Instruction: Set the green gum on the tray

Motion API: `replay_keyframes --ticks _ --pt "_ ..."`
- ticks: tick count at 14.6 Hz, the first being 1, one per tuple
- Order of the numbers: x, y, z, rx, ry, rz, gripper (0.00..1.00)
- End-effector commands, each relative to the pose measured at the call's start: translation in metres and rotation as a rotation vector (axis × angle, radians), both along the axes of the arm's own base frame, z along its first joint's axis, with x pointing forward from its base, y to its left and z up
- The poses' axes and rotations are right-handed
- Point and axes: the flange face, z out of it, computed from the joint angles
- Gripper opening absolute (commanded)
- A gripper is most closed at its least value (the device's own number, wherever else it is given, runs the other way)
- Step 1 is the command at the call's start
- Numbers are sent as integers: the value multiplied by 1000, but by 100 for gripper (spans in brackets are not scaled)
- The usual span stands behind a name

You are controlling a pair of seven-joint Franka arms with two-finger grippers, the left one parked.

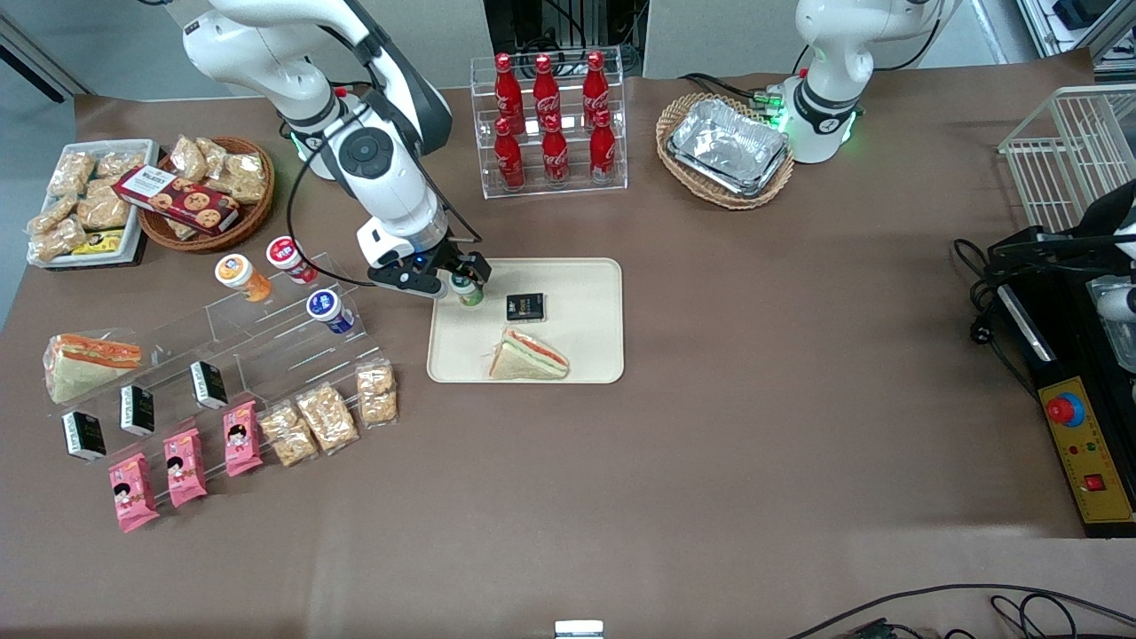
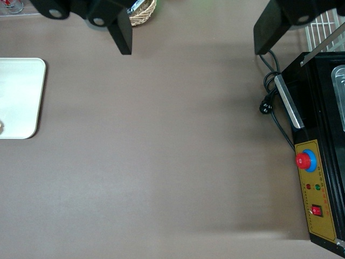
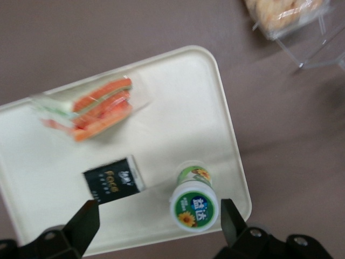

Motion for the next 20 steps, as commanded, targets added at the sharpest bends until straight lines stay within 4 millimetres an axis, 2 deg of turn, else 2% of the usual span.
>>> replay_keyframes --ticks 1,2,6,9,11,13,16,19,20 --pt "41 10 85 -17 23 13 100" --pt "47 14 108 -18 29 19 100" --pt "73 2 196 -4 6 55 100" --pt "93 -33 257 -7 -14 142 100" --pt "107 -70 283 -10 -37 191 100" --pt "120 -117 292 -26 -34 252 100" --pt "136 -179 292 -88 -42 329 100" --pt "150 -253 288 -102 -37 297 100" --pt "152 -270 286 -103 -40 329 100"
